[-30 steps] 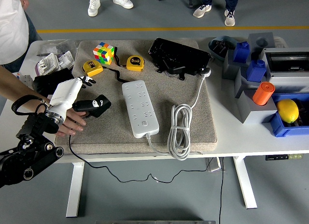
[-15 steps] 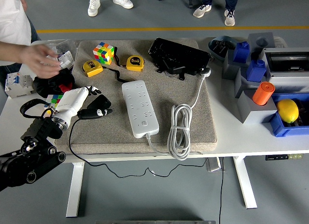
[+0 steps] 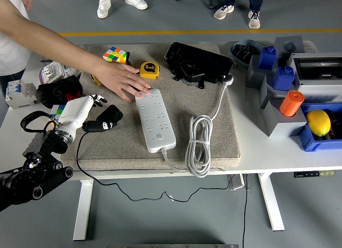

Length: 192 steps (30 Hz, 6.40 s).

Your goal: Put the plug near the board,insert it into the board,press the button,pull the plug out

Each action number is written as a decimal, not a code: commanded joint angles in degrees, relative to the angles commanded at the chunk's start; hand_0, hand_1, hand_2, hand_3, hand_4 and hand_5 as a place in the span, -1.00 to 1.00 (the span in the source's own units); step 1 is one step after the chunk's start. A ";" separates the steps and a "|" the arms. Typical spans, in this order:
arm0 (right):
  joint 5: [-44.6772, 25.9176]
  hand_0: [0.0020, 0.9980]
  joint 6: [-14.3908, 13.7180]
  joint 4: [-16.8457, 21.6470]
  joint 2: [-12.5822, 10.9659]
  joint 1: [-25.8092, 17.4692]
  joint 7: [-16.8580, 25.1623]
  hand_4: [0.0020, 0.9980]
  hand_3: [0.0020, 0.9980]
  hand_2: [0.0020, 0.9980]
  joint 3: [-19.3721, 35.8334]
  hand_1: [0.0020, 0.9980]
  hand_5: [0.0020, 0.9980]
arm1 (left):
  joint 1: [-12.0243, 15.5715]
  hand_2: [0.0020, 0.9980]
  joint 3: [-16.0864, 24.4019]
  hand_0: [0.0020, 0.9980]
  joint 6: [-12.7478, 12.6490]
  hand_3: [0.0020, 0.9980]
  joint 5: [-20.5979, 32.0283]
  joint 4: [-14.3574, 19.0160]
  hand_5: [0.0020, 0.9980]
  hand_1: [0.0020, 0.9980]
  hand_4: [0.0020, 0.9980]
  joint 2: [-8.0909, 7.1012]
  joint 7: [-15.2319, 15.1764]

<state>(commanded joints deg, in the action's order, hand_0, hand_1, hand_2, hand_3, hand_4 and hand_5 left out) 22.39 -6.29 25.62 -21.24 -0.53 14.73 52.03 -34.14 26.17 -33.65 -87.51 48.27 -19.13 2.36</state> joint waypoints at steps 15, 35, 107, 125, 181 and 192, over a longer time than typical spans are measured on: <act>-0.01 0.40 -0.08 -0.07 -0.02 0.07 0.05 1.00 0.15 0.34 -0.06 0.40 0.04 | -0.59 0.08 -1.48 -0.06 -0.03 0.16 5.95 -0.97 -0.30 0.06 0.96 0.58 -2.65; 0.19 0.39 -0.24 -0.05 0.01 0.06 0.12 1.00 0.14 0.34 -0.07 0.40 0.02 | -0.73 -0.30 -3.33 -0.36 -1.50 0.03 6.22 -1.28 -0.76 -0.32 0.61 0.76 -2.90; 0.14 0.39 -0.02 0.18 -0.66 0.52 0.26 1.00 0.14 0.34 -0.32 0.40 -0.01 | -12.40 -0.32 -15.66 -0.39 2.85 0.01 5.31 -5.71 -0.68 -0.34 0.72 2.38 -20.97; 0.57 0.40 -0.04 0.65 -0.68 0.66 0.26 1.00 0.14 0.34 0.02 0.40 -0.01 | -12.53 -0.30 -16.55 -0.39 2.52 0.02 4.90 -7.01 -0.68 -0.32 0.71 2.52 -20.90; 0.61 0.40 0.01 0.66 -0.69 0.72 0.33 1.00 0.14 0.34 0.07 0.39 -0.02 | -12.18 0.07 -16.37 -0.03 3.43 0.15 4.99 -7.81 -0.32 0.06 1.00 2.35 -19.15; 0.66 0.40 0.00 0.67 -0.64 0.67 0.34 1.00 0.14 0.34 0.28 0.39 -0.02 | -12.22 0.15 -16.10 0.11 4.39 0.31 4.90 -7.53 -0.02 0.15 1.00 2.31 -18.83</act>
<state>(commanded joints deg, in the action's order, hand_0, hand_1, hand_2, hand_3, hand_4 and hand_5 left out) 23.06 -6.29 26.29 -21.89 0.13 15.07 52.32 -46.36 10.08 -29.26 -82.61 40.75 -16.83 -16.48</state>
